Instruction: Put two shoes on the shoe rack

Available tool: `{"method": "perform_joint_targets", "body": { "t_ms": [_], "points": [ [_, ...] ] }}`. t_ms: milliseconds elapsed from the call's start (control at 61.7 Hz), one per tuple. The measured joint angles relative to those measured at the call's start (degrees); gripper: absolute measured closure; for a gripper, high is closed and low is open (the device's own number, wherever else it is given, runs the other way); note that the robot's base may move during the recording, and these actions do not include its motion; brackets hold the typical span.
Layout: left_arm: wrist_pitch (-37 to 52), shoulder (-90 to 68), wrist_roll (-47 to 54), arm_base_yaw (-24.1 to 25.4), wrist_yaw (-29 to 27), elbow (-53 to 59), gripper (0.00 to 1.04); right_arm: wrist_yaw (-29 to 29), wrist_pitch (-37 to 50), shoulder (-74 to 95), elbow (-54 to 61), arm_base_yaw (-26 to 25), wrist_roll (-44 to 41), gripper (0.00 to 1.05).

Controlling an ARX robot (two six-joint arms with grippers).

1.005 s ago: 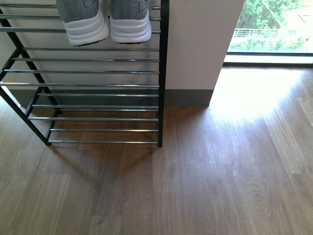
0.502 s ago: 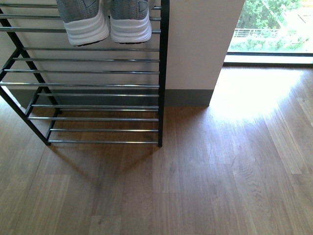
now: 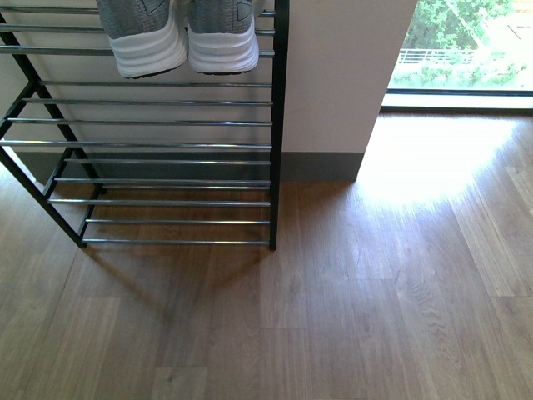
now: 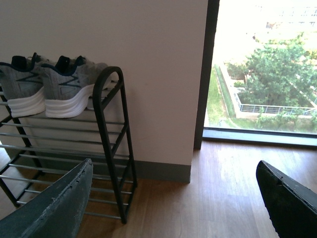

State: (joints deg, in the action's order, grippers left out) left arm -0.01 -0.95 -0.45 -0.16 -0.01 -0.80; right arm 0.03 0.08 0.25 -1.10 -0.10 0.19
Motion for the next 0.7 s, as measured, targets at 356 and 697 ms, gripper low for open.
{"method": "perform_joint_targets", "body": {
  "t_ms": [356,697],
  "points": [
    [-0.02,0.02,0.0,0.0,0.0,0.0,0.36,-0.02,0.0,0.02,0.0,0.0,0.0,0.09],
    [0.0,0.02,0.13,0.0,0.0,0.0,0.09,0.0,0.0,-0.02,0.0,0.0,0.0,0.09]
  ]
}}
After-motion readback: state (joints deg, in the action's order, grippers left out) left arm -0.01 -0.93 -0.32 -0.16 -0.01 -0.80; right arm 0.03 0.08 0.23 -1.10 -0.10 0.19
